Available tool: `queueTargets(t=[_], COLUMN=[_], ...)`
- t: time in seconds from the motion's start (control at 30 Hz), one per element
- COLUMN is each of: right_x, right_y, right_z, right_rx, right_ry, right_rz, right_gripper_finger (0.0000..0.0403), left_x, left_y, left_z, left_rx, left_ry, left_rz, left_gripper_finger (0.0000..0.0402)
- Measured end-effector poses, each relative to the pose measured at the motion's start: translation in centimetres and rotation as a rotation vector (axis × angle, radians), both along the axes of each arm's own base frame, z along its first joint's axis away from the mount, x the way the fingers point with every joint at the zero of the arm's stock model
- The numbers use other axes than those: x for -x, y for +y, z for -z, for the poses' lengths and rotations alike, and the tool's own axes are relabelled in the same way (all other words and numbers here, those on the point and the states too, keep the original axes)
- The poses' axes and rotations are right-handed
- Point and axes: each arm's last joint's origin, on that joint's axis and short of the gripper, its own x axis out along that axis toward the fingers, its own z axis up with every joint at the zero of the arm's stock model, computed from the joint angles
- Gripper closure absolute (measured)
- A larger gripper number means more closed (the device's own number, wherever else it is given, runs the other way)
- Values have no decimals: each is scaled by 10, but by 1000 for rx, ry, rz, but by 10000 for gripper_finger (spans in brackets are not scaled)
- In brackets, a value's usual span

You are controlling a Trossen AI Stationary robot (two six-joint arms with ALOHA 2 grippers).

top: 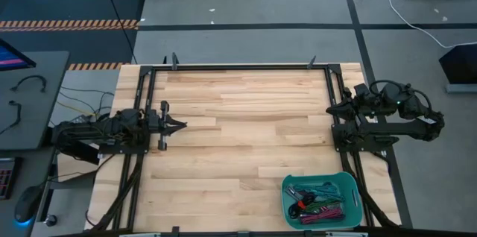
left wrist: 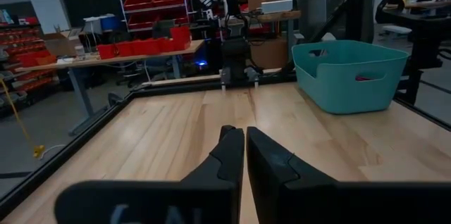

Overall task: Pick and place USB-C Cables
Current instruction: Return to Home Position

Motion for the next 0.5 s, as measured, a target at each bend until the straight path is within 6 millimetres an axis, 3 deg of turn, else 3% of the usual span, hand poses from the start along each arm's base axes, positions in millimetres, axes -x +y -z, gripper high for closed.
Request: queueTargets(t=[0.5], right_x=[0], right_y=[0], right_z=[0], right_rx=[0], right_ry=[0], right_rz=[0], right_gripper_finger=[391], left_x=[0], left_y=[0], left_z=[0], left_rx=[0], left_ry=[0], left_rz=[0], left_gripper_finger=[371])
